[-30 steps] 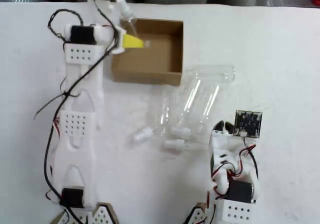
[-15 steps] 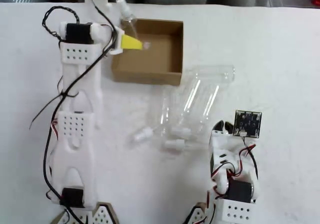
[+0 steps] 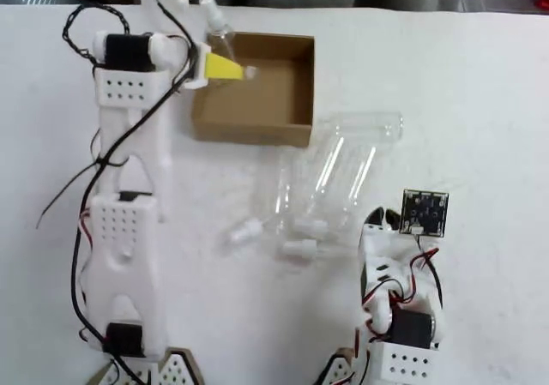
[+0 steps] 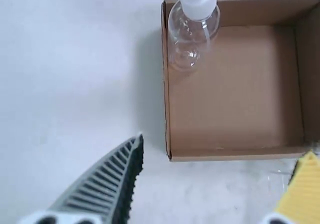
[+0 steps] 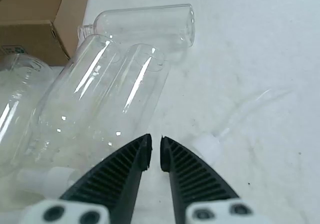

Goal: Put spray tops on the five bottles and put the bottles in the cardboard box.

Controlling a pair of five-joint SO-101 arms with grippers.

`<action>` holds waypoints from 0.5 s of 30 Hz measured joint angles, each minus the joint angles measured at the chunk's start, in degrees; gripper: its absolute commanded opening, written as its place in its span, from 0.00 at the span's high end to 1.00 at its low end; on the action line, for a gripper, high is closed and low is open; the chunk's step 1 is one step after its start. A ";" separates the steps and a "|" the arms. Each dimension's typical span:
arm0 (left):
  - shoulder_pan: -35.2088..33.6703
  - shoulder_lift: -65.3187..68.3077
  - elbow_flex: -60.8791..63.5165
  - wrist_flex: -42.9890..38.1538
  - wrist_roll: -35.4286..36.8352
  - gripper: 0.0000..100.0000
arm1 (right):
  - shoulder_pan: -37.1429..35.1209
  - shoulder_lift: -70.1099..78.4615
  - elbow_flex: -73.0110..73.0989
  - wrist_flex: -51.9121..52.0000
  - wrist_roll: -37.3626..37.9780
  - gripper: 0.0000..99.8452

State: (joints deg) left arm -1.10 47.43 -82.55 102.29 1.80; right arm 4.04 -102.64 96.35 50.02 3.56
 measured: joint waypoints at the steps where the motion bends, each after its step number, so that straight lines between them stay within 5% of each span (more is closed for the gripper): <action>1: 0.09 -2.81 3.60 0.00 0.00 0.56 | 0.00 0.00 0.00 0.00 0.00 0.98; 15: 0.26 -36.75 50.46 -0.18 0.00 0.56 | 0.00 0.00 0.00 0.00 0.00 0.98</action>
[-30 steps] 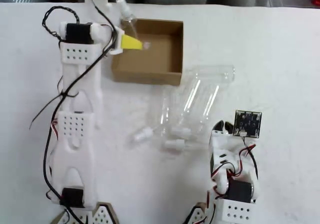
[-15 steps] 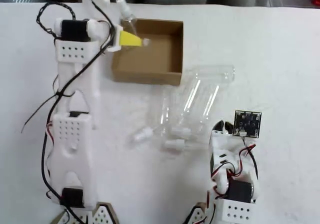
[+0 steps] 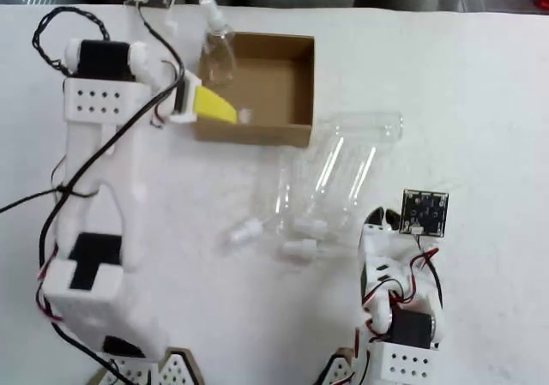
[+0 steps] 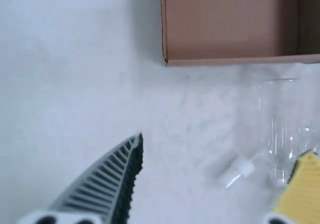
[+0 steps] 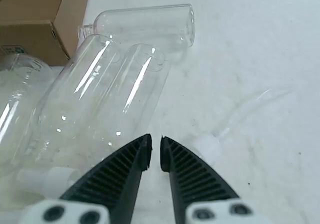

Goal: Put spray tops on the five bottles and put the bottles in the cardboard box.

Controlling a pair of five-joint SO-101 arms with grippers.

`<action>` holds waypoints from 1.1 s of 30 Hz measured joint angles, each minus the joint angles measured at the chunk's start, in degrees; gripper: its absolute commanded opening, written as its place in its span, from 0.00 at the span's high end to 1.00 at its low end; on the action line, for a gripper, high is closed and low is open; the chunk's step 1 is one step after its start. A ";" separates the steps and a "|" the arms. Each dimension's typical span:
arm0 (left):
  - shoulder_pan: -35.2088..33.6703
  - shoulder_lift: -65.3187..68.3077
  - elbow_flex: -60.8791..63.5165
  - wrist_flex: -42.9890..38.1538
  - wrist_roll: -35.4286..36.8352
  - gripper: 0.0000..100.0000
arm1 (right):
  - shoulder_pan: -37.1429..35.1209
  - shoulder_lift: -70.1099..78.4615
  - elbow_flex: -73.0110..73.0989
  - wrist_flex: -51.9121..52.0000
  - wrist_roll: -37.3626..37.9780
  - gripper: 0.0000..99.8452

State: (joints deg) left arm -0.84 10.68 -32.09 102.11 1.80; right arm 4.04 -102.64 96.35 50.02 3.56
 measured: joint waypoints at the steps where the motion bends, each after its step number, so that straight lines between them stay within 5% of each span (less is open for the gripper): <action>1: -0.18 -1.93 2.55 -0.70 0.00 0.56 | 0.00 0.00 0.00 0.00 0.00 0.98; 22: -1.85 -44.75 82.37 -40.53 0.00 0.56 | 0.35 0.00 0.00 -1.23 0.09 0.98; 33: -8.70 -50.02 102.59 -56.62 0.00 0.56 | 5.71 0.00 -1.49 -1.23 6.77 0.98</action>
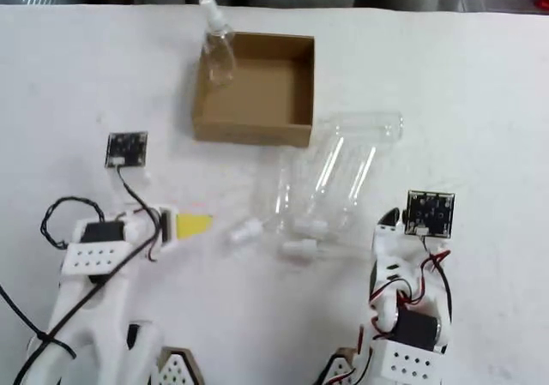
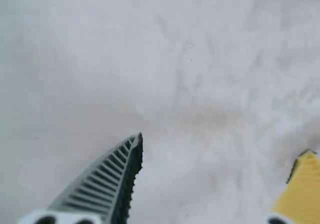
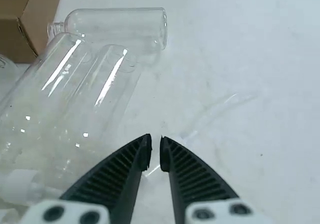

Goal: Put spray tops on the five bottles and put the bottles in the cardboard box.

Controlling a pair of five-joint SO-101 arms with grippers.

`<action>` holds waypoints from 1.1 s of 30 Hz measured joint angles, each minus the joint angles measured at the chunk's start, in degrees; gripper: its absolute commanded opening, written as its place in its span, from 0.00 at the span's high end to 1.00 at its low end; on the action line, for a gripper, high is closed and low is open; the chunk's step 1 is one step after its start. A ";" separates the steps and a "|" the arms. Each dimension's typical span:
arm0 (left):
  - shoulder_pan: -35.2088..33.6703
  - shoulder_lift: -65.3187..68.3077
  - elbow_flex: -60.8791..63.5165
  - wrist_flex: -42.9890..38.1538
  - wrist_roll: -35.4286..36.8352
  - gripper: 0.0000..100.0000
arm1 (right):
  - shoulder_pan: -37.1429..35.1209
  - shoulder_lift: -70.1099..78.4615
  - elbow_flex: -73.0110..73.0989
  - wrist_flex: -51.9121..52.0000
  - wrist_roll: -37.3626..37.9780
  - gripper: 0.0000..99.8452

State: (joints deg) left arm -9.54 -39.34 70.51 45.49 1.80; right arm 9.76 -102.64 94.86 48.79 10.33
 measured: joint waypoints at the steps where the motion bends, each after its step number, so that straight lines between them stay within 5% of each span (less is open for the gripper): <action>1: -0.18 0.00 0.26 -0.18 0.00 0.56 | 0.00 0.00 -0.44 0.00 0.00 0.98; 11: -0.18 0.00 0.70 -0.53 0.00 0.88 | -0.62 0.00 -9.67 -1.76 0.00 0.98; 22: -2.29 0.00 0.70 -0.70 0.00 0.89 | -8.35 26.11 -29.54 -1.49 -2.29 0.98; 28: -2.29 0.00 0.70 -1.85 -6.33 0.89 | -8.09 50.73 -48.09 8.00 -8.70 0.84; 33: -2.29 0.00 0.70 -2.20 -7.12 0.89 | -10.29 67.60 -60.66 15.47 -12.84 0.83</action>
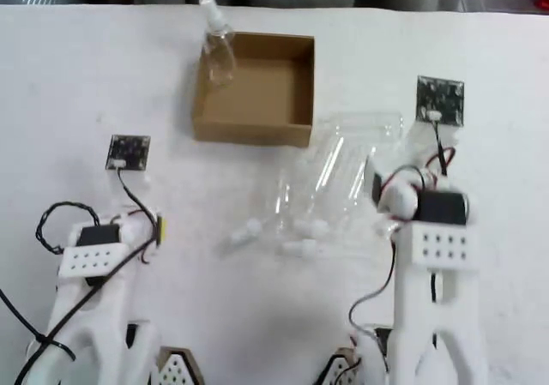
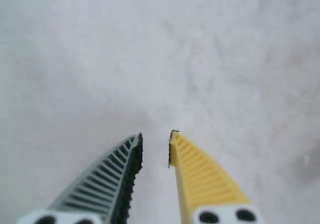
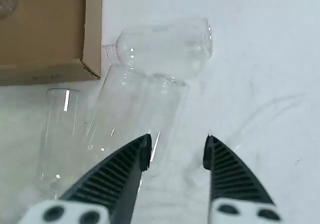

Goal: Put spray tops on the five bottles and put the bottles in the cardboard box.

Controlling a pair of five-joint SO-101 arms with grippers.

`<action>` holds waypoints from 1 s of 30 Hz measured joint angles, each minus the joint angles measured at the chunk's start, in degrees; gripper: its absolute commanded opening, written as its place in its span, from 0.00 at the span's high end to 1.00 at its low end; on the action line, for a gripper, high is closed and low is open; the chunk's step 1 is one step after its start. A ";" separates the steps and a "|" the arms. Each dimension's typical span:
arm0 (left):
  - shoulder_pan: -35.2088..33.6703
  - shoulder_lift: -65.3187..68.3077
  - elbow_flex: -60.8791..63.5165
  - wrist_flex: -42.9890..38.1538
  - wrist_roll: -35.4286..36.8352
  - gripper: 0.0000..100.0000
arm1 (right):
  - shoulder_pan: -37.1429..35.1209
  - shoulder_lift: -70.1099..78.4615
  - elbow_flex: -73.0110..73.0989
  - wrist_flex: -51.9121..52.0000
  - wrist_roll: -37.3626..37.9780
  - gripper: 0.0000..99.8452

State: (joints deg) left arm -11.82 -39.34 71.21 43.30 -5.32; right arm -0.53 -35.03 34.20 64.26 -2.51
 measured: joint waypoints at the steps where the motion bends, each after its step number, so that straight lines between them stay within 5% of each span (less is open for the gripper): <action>1: 0.00 0.00 0.00 -0.09 0.00 0.89 | -0.44 2.37 -1.49 0.44 -0.18 0.83; 30: 0.00 -0.09 0.79 -0.26 0.00 0.89 | -5.54 39.21 -7.38 -13.36 -0.44 0.83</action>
State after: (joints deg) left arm -11.82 -39.43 72.00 43.03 -5.32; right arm -6.07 4.18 26.81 50.90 -2.95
